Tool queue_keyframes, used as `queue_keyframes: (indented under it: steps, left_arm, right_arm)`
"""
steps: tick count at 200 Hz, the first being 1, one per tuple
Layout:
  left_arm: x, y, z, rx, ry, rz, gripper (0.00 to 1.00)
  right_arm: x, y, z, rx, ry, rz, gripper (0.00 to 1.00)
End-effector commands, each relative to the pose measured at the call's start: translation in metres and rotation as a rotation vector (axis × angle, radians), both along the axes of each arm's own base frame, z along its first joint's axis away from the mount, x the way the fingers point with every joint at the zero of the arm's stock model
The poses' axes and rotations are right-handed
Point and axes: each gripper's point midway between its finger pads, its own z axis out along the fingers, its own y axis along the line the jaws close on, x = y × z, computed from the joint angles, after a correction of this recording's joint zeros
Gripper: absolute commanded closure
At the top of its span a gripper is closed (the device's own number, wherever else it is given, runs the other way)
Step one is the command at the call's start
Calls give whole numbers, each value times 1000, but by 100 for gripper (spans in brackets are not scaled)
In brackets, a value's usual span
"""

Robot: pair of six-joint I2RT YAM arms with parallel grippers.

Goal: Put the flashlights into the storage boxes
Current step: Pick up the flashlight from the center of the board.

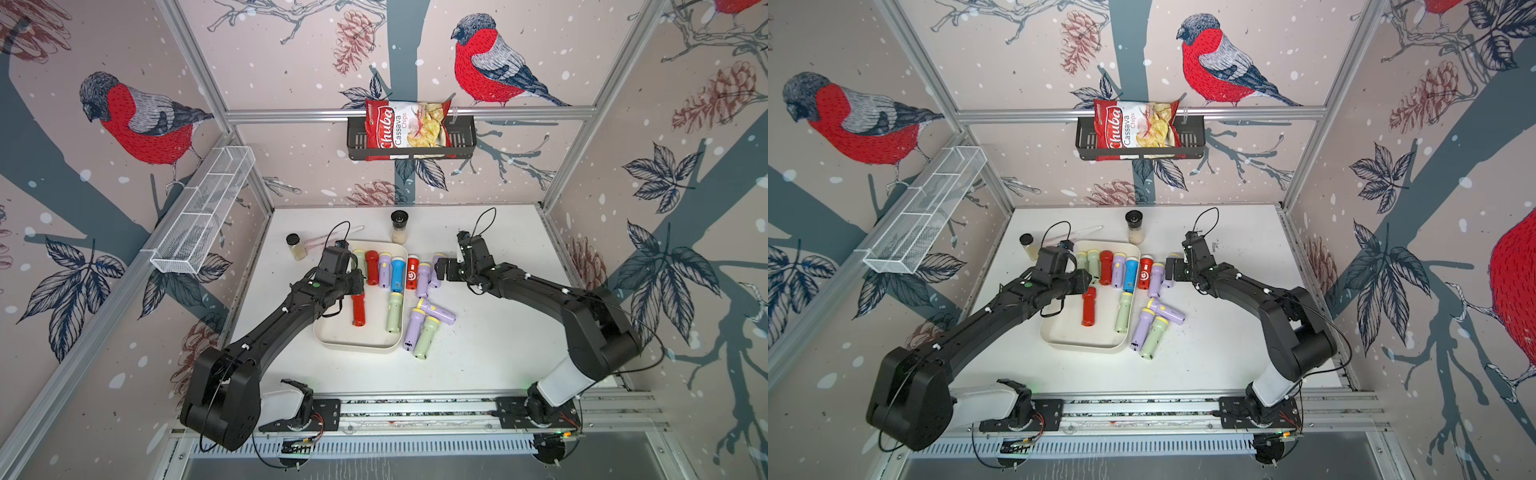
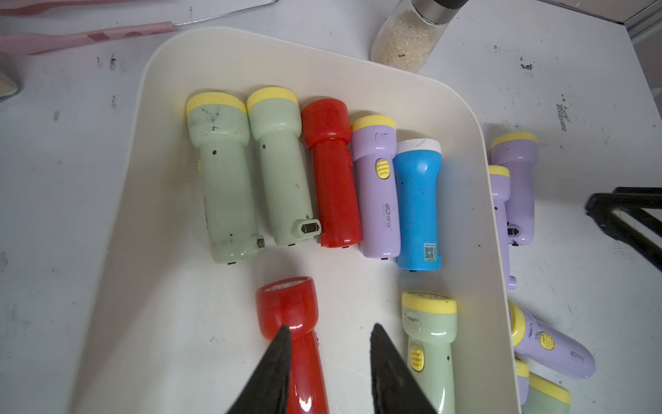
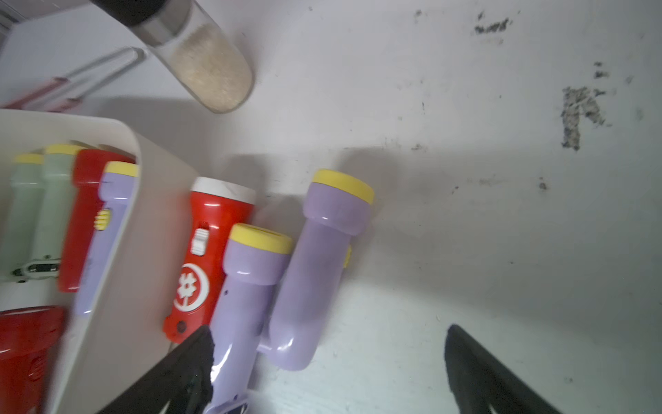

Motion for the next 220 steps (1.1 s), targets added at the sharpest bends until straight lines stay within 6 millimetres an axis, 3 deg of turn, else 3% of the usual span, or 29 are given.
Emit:
queue_keyframes:
  steps: [1,23,50,103,170,220]
  left_arm:
    - [4,-5,5,-25,-17,-9,62]
    - [5,-3,5,-16,-20,-5,62]
    - [6,-3,5,-8,-19,-1,62]
    - [8,-4,0,-5,-10,-5,62]
    - [8,-1,0,8,-15,0,62]
    - [8,-1,0,11,-18,1,62]
  right_arm:
    - [0,1,-19,-21,84,-30,0]
    - [7,8,-27,-17,101,-23,0]
    - [8,16,-30,-6,115,5,7]
    - [-9,25,-51,-55,203,56,21]
    - [-14,16,-59,-88,228,8,42]
    - [-13,13,-58,-91,214,-1,49]
